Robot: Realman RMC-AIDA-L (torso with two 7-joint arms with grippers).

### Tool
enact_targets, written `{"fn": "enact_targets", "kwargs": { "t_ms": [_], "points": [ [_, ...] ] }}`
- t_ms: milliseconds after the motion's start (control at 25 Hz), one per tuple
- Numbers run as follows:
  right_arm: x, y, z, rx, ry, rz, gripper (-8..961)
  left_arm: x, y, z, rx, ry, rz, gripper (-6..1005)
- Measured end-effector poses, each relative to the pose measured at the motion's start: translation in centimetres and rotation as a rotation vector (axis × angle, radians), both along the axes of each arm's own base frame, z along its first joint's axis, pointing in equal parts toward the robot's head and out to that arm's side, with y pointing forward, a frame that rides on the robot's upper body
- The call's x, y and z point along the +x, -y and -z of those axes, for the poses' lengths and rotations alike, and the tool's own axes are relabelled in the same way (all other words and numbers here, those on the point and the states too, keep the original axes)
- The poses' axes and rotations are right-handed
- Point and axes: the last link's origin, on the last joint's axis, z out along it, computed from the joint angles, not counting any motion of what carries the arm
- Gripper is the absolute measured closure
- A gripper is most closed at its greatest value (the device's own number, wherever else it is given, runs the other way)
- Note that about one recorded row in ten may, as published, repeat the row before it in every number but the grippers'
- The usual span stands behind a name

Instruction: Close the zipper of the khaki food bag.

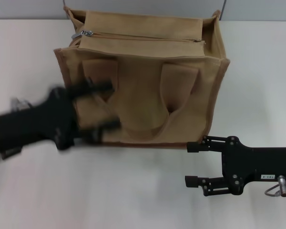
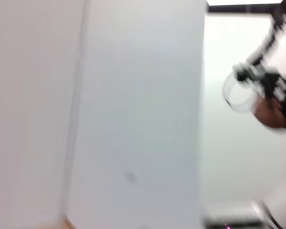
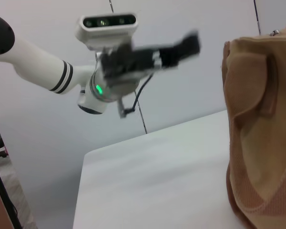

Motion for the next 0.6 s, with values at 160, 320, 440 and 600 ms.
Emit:
{"fn": "enact_targets", "kwargs": {
  "t_ms": [160,320,440,600],
  "points": [
    [0.1,0.0,0.0,0.001,0.0,0.002,150,0.6,-1.2,-2.1,0.165,0.135,-0.043,185],
    [0.1,0.1,0.0,0.001,0.0,0.004,150,0.6,-1.9,-2.7,0.221,0.162,-0.069,187],
    [0.0,0.0,0.0,0.001,0.0,0.003,150,0.5,-2.2,-3.0,0.248,0.17,-0.086,189],
    [0.0,0.0,0.0,0.0,-0.002,0.0,150,-1.4,-4.1,-5.0,0.418,0.184,-0.251,190]
  ]
}}
